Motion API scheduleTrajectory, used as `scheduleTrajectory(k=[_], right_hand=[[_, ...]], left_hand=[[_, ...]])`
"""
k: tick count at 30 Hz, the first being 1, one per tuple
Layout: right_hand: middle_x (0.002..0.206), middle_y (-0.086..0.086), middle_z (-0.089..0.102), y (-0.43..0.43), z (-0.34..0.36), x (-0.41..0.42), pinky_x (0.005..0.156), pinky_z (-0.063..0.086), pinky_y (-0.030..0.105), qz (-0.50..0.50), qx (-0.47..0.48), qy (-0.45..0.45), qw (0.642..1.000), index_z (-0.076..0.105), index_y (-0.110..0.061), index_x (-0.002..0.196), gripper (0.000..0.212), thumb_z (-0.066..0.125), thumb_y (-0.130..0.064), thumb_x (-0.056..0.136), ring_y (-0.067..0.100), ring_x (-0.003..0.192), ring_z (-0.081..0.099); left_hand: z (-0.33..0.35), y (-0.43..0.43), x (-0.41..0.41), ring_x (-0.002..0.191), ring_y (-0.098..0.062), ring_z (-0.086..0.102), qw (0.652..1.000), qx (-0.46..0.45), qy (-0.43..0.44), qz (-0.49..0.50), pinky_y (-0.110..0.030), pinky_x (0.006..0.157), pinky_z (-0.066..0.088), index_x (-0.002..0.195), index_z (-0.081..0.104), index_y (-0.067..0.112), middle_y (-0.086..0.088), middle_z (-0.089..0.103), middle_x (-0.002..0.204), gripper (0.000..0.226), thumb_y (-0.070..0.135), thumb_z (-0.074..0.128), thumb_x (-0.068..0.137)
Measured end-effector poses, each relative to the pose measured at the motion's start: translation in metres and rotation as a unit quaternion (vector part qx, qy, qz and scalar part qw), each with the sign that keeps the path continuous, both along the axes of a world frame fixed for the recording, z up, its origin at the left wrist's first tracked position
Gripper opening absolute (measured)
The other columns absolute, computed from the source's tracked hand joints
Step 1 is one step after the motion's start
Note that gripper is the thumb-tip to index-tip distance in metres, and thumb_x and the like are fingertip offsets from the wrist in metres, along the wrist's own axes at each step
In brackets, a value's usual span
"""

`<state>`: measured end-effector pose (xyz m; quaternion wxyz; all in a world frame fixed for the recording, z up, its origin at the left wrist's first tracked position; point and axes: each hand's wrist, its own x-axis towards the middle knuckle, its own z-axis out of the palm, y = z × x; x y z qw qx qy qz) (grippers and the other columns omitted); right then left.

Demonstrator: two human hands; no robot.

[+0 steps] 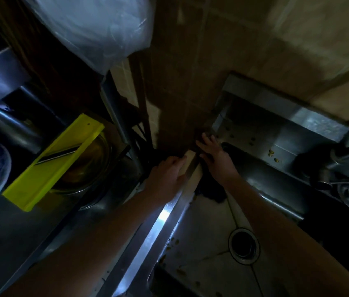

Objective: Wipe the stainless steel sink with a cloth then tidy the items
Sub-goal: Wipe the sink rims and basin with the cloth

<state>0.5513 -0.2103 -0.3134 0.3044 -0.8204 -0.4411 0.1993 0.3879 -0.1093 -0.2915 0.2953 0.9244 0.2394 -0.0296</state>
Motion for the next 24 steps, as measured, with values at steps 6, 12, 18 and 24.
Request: scheduleTrajectory(k=[6,12,18,24], right_hand=[[0.158,0.001,0.02,0.018,-0.003,0.041,0.117,0.017,0.036,-0.061,-0.025,-0.022,0.998,0.041,-0.019,0.143,0.048,0.049,-0.01,0.096,0.023,0.148,0.01],[0.158,0.005,0.024,0.01,-0.006,0.046,0.117,0.023,0.04,-0.149,-0.059,-0.054,0.986,0.041,-0.018,0.143,0.044,0.045,-0.019,0.099,0.027,0.148,0.011],[0.157,0.005,0.027,-0.039,-0.007,0.054,0.117,0.022,0.041,-0.2,-0.109,-0.088,0.97,0.044,-0.014,0.141,0.043,0.046,-0.015,0.098,0.029,0.147,0.014],[0.156,0.009,0.028,-0.033,-0.007,0.053,0.117,0.023,0.043,-0.189,-0.137,-0.13,0.964,0.042,-0.015,0.142,0.044,0.043,-0.012,0.098,0.034,0.146,0.016]], left_hand=[[0.0,0.005,0.013,0.116,-0.037,0.049,0.999,0.036,0.007,-0.027,-0.049,0.092,0.044,0.136,0.041,0.023,-0.011,0.044,0.136,0.049,0.022,0.052,0.088],[0.0,0.002,0.022,0.118,-0.032,0.049,0.997,0.059,0.043,-0.036,-0.047,0.094,0.043,0.138,0.038,0.027,-0.006,0.044,0.137,0.05,0.024,0.049,0.09],[-0.002,0.003,0.029,0.124,-0.033,0.041,0.995,0.091,0.033,-0.026,-0.044,0.097,0.035,0.134,0.042,0.027,-0.008,0.034,0.146,0.049,0.024,0.053,0.086],[-0.003,0.003,0.046,0.134,-0.026,0.031,0.988,0.106,-0.007,-0.111,-0.042,0.101,0.032,0.143,0.029,0.024,-0.002,0.022,0.154,0.06,0.02,0.047,0.087]])
